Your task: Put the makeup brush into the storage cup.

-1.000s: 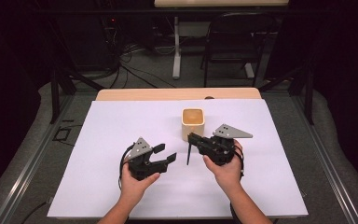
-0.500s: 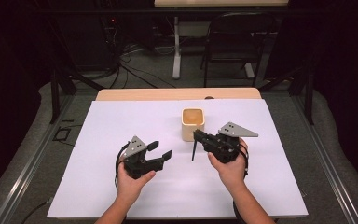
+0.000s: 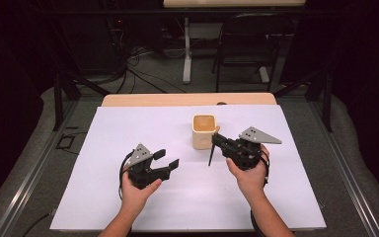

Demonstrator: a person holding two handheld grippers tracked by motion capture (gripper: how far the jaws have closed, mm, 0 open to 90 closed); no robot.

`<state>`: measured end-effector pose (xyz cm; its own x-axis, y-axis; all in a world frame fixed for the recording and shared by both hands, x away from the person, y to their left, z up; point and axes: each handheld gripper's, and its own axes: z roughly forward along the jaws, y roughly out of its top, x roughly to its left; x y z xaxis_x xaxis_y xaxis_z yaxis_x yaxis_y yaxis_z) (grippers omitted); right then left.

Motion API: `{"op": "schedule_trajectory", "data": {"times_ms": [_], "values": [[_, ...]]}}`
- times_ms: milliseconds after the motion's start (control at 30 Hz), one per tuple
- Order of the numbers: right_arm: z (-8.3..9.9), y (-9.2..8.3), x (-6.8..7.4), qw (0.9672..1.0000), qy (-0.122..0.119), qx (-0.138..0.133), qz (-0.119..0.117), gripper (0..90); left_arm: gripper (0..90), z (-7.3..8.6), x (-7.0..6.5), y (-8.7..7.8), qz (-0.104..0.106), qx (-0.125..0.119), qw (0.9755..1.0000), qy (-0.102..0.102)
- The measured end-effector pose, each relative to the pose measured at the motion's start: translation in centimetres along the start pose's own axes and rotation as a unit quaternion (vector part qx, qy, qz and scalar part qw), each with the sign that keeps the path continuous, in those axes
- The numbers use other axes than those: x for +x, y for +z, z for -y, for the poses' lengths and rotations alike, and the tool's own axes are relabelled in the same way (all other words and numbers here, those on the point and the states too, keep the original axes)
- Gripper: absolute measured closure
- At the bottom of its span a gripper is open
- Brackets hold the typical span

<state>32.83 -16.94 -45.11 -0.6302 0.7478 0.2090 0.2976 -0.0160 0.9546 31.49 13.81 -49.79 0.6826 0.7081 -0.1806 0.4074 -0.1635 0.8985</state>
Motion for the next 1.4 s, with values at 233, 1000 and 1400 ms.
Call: {"op": "schedule_trajectory", "data": {"times_ms": [233, 1000, 1400], "values": [[-0.1, -0.5, -0.7, 0.9997, -0.009, -0.002, 0.022, 83.9, 34.7, 0.0, 0.0, 0.0, -0.009, 0.003, 1.0, -0.001], [0.0, 0.8, -2.6, 0.9987, -0.007, 0.001, 0.051, 83.9, 34.5, -0.1, 0.7, -0.6, -0.019, -0.003, 0.9998, -0.008], [-1.1, 2.4, -4.0, 0.9967, -0.013, 0.018, 0.078, 83.9, 34.5, -0.1, 0.8, -0.7, -0.021, -0.008, 0.9997, -0.011]]}}
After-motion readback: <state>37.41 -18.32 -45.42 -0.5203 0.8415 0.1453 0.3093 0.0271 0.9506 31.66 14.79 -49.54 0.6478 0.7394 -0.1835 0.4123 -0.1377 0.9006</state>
